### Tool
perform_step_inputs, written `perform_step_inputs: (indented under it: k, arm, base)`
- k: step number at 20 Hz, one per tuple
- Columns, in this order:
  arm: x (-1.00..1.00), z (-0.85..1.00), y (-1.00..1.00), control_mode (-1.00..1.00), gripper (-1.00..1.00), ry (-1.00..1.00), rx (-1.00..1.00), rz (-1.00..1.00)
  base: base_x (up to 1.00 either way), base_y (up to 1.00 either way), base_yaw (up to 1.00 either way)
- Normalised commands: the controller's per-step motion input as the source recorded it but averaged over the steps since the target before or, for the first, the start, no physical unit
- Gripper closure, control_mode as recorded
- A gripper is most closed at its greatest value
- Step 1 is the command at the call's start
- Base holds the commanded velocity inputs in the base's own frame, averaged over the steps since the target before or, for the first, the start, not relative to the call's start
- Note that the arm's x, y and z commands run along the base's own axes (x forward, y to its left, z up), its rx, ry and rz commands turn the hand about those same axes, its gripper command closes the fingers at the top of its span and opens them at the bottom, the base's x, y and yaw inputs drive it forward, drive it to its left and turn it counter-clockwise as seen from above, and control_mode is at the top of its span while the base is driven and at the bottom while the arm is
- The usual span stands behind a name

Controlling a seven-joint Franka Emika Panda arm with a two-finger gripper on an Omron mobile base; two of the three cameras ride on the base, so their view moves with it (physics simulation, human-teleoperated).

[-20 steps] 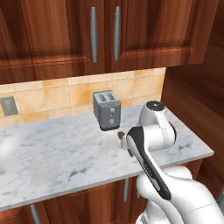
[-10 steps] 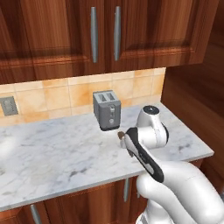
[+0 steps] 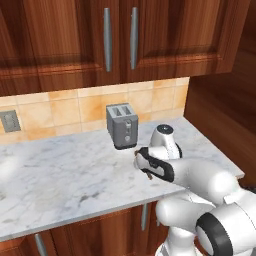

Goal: Take the fork and place it on the left side of the plate. Then take the spoon and place it on the right side of the plate. Make sure they're directly next to the plate.

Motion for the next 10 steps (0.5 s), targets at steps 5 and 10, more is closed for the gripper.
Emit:
perform_step_inputs:
  k: [5, 10]
  arm:
    - [0.41, -0.51, 0.05, -1.00, -1.00, 0.00, 0.00, 0.00]
    - [0.23, -0.56, 0.13, -1.00, -1.00, 0.00, -0.01, 0.00]
  base:
    - [0.00, 0.00, 0.00]
    - [0.00, 0.00, 0.00]
